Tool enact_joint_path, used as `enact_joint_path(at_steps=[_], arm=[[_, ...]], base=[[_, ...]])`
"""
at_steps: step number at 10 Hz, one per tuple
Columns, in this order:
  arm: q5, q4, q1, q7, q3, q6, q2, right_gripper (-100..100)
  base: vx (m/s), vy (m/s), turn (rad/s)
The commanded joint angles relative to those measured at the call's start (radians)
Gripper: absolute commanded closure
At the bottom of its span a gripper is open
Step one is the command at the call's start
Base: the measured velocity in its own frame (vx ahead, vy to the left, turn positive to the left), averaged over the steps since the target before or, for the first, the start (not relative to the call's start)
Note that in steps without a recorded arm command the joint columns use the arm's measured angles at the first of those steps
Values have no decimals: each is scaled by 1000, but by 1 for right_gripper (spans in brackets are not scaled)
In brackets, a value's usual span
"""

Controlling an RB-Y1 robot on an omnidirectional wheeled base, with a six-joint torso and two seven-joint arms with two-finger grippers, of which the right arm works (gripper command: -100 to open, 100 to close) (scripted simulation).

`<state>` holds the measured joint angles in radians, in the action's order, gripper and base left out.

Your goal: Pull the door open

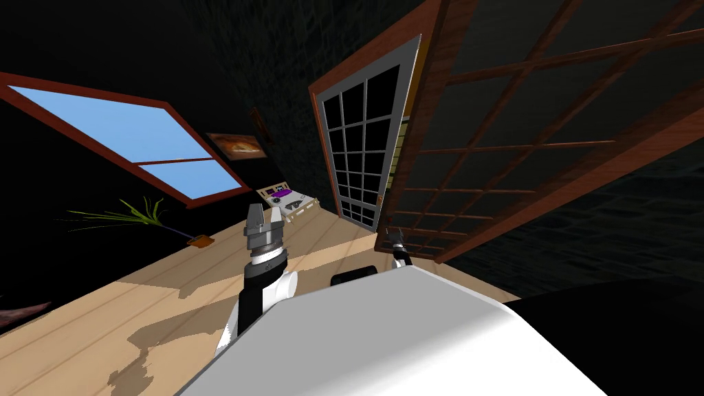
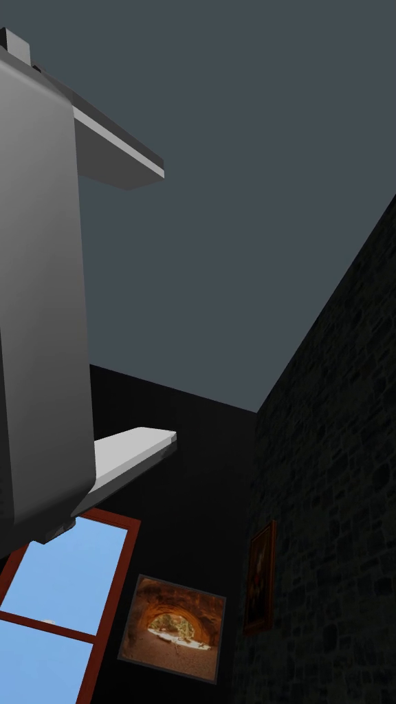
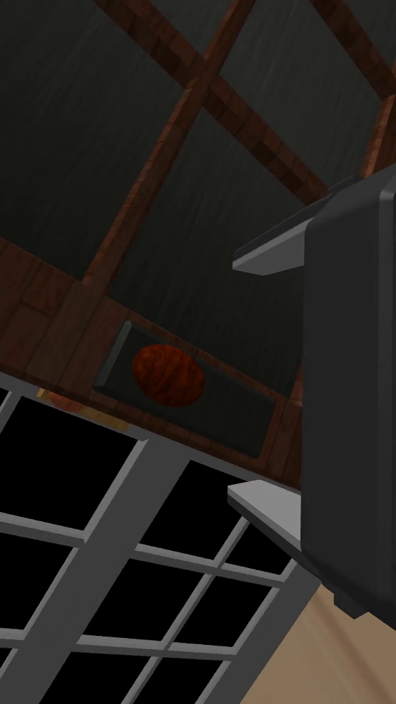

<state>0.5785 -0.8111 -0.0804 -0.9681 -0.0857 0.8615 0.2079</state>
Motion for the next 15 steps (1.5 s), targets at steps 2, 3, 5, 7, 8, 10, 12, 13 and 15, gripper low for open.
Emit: enact_joint_path(at_steps=[2, 3, 5, 7, 8, 10, 12, 13, 15], arm=[[37, -16, -4, -75, -20, -2, 0, -100], [37, -16, -4, -89, -20, -2, 0, -100], [67, -29, -7, -152, -36, -5, -1, -100], [81, -35, -8, -196, -43, -5, -1, -100], [92, -40, -10, -225, -49, -6, -1, -100], [111, -48, -12, -274, -59, -8, -2, -100], [126, -54, -13, -312, -67, -9, -2, -100], [121, -54, -13, -297, -64, -9, -2, -100], [129, -37, -25, -341, -57, 3, 31, -100]], base=[[-67, -12, 53], [-57, -5, 28], [-59, -17, 51], [-47, -9, 29], [-64, -7, 49], [-62, -8, 38], [-48, -11, 29], [-21, -4, 5], [198, 7, 101]])
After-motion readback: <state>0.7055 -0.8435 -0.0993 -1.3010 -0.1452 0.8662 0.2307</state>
